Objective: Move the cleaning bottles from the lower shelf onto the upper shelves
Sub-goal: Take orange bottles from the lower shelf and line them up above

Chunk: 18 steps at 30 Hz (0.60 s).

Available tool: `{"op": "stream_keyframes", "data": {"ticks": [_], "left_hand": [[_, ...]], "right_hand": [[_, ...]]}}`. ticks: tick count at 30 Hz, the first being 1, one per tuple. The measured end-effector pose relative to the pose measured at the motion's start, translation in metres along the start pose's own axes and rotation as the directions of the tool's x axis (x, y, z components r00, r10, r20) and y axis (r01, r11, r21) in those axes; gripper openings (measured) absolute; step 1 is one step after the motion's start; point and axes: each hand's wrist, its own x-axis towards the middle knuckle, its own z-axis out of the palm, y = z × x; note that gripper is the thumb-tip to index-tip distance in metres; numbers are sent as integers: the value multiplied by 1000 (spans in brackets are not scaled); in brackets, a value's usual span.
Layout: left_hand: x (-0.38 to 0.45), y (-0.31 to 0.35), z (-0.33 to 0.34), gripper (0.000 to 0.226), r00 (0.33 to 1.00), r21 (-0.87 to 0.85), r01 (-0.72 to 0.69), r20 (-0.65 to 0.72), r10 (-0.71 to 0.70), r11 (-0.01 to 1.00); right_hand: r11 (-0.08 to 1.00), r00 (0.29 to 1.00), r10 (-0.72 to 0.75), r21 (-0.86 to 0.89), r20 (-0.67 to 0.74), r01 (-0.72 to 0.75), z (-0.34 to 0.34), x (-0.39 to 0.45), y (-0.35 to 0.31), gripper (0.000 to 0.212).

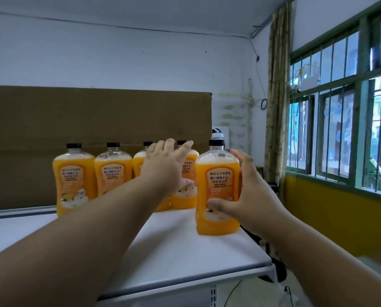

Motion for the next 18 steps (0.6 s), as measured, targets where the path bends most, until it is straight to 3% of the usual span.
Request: {"op": "stream_keyframes", "data": {"ticks": [5, 8, 11, 18], "left_hand": [[-29, -9, -37, 65, 997, -118, 19, -75, -28, 993], [-68, -18, -51, 54, 991, -216, 64, 127, -37, 974], [-106, -35, -56, 52, 934, -255, 144, 355, -46, 956], [-157, -113, -68, 68, 808, -204, 305, 573, -139, 930]], "right_hand": [[1000, 1000, -14, 14, 28, 14, 0, 6, -2, 110], [999, 998, -33, 25, 55, 32, 4, 9, -7, 110], [999, 995, -47, -17, 84, 48, 13, 12, -19, 108], [989, 983, -135, -40, 126, 141, 60, 22, -66, 103]]}}
